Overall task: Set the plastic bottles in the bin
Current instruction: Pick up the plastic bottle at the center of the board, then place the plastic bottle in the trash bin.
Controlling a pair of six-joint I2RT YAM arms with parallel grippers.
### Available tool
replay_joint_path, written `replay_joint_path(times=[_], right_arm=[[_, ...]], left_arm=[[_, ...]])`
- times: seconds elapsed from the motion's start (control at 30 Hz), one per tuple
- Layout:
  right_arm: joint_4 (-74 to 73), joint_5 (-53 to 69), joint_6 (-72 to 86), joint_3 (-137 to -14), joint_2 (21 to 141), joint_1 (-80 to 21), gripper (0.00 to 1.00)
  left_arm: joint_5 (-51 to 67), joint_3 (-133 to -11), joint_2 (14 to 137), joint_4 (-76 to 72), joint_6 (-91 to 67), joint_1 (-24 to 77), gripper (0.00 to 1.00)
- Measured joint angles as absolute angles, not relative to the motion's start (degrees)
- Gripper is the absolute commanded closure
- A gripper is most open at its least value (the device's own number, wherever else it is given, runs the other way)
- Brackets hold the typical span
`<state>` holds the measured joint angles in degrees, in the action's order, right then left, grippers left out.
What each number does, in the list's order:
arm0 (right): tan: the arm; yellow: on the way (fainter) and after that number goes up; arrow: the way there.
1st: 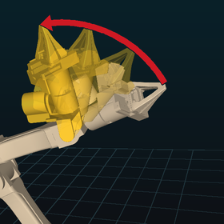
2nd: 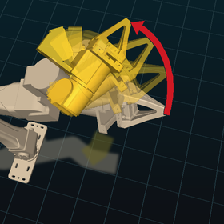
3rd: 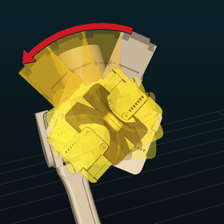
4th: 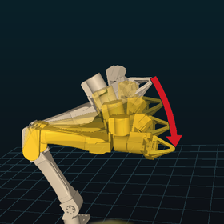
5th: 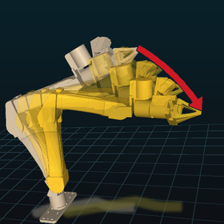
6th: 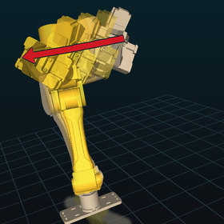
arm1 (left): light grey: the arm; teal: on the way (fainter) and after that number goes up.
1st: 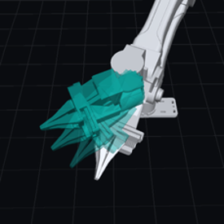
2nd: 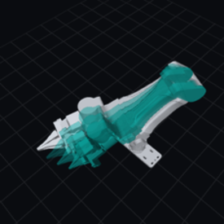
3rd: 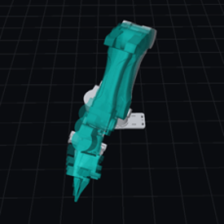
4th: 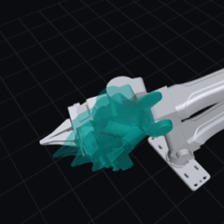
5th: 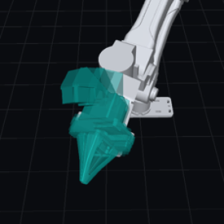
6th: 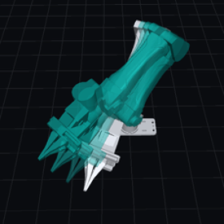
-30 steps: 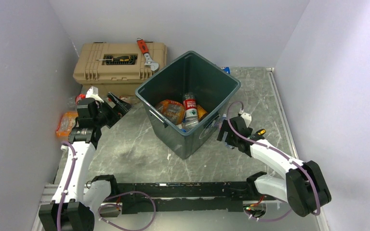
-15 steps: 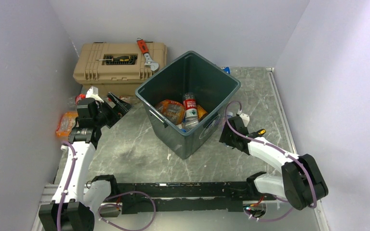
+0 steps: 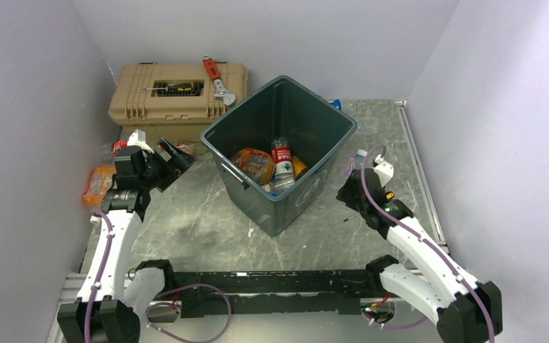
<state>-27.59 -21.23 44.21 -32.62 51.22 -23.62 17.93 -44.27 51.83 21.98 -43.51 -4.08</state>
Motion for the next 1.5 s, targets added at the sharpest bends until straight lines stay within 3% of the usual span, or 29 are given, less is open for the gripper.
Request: replay_joint_path(times=[0.27,0.5,0.7,0.93,1.03,1.2,1.5], right_arm=[[-38.37,-28.51,46.89,-41.74,40.38,-23.66,1.0],[-38.85,-26.13,42.48,-46.78,25.32,-23.66,1.0],[-30.55,-8.8,32.14,-50.22,22.72,-23.66,1.0],[-18.59,23.94,25.71,-50.33,22.55,-23.66,1.0],[-15.73,31.66,25.12,-50.33,22.87,-23.66,1.0],[-14.02,36.8,24.43,-50.78,23.68,-23.66,1.0],[-13.65,38.85,23.49,-52.56,26.87,-23.66,1.0]], left_arm=[[13.06,-47.4,51.66,26.17,-42.17,-4.08,0.03],[9.65,-60.64,51.03,30.39,-42.19,-4.12,0.01],[17.28,-71.44,50.48,27.46,-44.23,-4.12,0.03],[37.17,-77.84,55.42,3.53,-54.85,-2.76,0.01],[40.95,-86.28,61.32,1.1,-53.69,5.17,0.01],[40.56,-99.79,70.87,7.6,-42.96,28.38,0.01],[36.45,-109.34,80.4,16.4,-25.56,48.77,0.01]])
